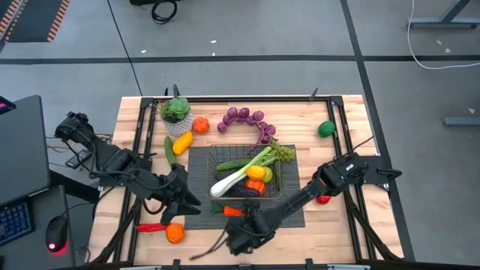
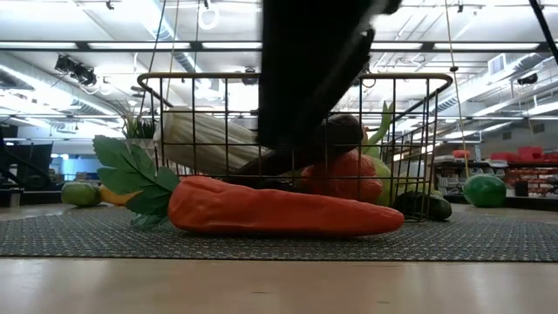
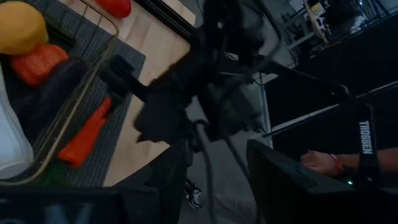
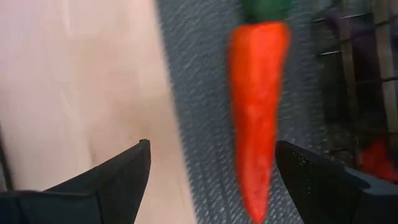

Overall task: Build produce basket
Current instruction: Put the orange carrot into the gold wire basket

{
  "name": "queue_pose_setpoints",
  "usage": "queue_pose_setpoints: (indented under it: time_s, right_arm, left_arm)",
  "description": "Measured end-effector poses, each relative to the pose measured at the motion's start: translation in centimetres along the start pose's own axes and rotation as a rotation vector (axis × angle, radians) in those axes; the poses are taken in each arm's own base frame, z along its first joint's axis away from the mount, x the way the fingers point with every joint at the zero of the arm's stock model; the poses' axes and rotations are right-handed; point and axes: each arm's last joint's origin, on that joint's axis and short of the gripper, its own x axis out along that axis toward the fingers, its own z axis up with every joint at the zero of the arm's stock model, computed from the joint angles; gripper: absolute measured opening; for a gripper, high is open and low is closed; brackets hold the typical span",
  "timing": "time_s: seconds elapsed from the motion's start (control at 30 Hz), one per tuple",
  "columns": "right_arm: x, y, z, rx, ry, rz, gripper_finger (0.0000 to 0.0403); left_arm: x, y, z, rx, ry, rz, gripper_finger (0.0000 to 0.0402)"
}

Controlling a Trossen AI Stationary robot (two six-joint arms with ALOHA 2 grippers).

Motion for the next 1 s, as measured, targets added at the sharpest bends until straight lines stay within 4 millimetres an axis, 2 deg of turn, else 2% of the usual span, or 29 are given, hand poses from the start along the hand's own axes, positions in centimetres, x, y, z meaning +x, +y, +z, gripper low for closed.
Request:
queue_pose_setpoints:
  time_s: [0.13,0.3,0.6,1.0]
  right_arm:
    - [0.5,-1.4,0.8,0.084,-0.007,-0.050,0.0347]
    - [0.7,-2.1,1.4,0.164,-0.028,-0.075,0.0347]
    - [0.7,-2.0,1.5,0.169,-0.068,-0.096,0.0347]
    - [1.9,-1.9,0.7,0.188,-0.102,-0.133,0.0347]
  left_arm:
    - [-0.1,-0.2,-0.3,-0.014,0.004,-0.008,0.0172]
    - [-0.2,-0.5,-0.5,-0.016,-0.016,-0.003,0.0172]
    - [-0.2,-0.5,-0.6,-0.034,-0.031,0.001,0.0172]
    - [-0.2,-0.5,-0.5,-0.038,-0.038,0.007,0.0172]
